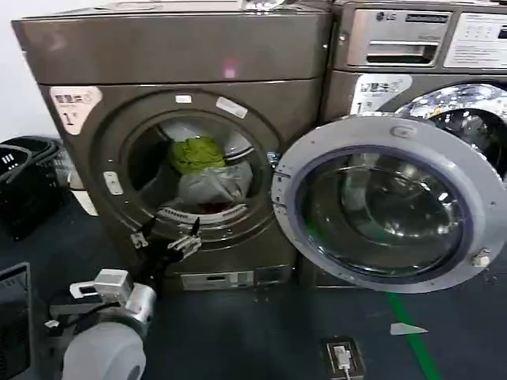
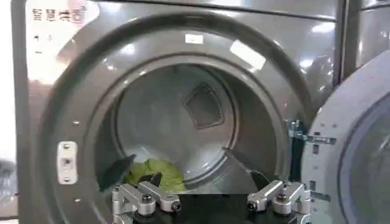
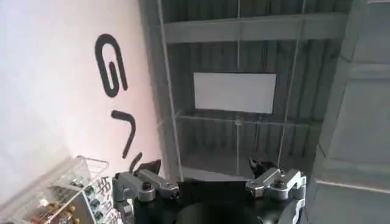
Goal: Grasp the clothes from the dryer.
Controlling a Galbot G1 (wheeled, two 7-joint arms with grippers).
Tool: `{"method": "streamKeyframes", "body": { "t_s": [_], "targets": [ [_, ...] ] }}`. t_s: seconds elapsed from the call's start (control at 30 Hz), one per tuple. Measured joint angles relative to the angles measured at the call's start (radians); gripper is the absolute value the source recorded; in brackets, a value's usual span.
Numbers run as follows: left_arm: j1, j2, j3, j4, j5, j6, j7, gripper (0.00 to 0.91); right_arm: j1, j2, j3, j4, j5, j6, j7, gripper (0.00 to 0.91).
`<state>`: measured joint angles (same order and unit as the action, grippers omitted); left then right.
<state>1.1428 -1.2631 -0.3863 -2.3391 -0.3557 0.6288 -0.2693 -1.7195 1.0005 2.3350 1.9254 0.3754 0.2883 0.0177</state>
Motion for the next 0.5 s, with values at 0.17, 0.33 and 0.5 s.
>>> {"method": "streamKeyframes", "body": {
  "t_s": [0.17,0.33,0.5],
  "targets": [
    [-0.001,-0.004,0.0,0.0,0.0,0.0,0.001,0.907,0.001,0.001,-0.003,0.0,-0.002,-0.005,0.0,0.907],
    [0.001,-0.003,-0.003,-0.001,0.0,-0.001,0.001,0.907,0.003,0.004,-0.003,0.0,-0.004,-0.006,0.006,0.907],
    [0.002,-0.002,-0.003,-0.005,0.0,-0.001,0.002,0.907,0.003,0.013,-0.009,-0.001,-0.002,-0.005,0.007,0.907]
  ]
}}
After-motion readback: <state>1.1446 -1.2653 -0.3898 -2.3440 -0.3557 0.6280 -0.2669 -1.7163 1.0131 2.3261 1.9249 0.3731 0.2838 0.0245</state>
